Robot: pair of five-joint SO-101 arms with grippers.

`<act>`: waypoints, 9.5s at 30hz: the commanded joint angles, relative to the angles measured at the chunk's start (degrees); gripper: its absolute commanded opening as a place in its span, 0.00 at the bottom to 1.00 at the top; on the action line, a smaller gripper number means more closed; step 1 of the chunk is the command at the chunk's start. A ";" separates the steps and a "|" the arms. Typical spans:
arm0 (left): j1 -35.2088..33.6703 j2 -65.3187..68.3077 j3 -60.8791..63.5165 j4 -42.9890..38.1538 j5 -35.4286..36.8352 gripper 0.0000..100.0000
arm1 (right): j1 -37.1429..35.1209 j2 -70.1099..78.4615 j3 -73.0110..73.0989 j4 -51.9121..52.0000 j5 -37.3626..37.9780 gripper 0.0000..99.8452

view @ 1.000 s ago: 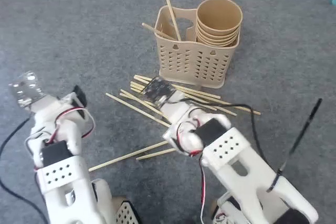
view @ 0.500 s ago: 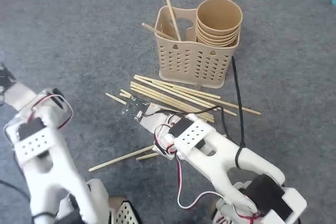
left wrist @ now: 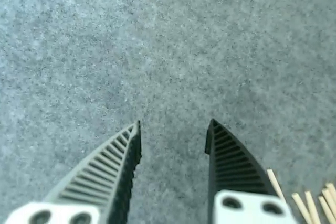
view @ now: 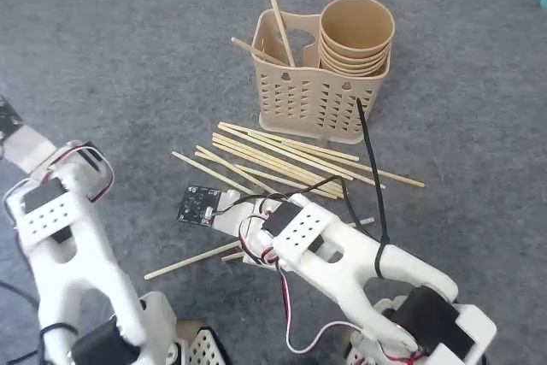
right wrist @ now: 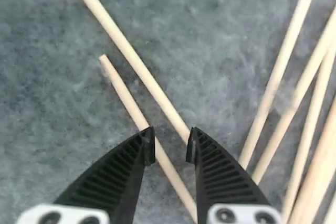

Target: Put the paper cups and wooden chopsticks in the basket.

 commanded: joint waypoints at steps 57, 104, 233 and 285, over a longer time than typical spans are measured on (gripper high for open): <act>10.11 -0.26 0.48 0.26 -4.31 0.19 | 24.22 -29.32 -10.73 -41.10 -15.91 0.01; 40.35 -32.70 20.53 10.90 -23.56 0.20 | 28.44 -46.29 -23.65 4.18 -37.71 0.11; 82.99 21.80 -6.90 8.18 -32.62 0.22 | 115.74 -52.79 13.10 12.97 -27.34 0.11; 46.07 -38.59 -12.18 31.74 -21.89 0.01 | 70.73 -53.23 5.10 29.85 -24.35 0.11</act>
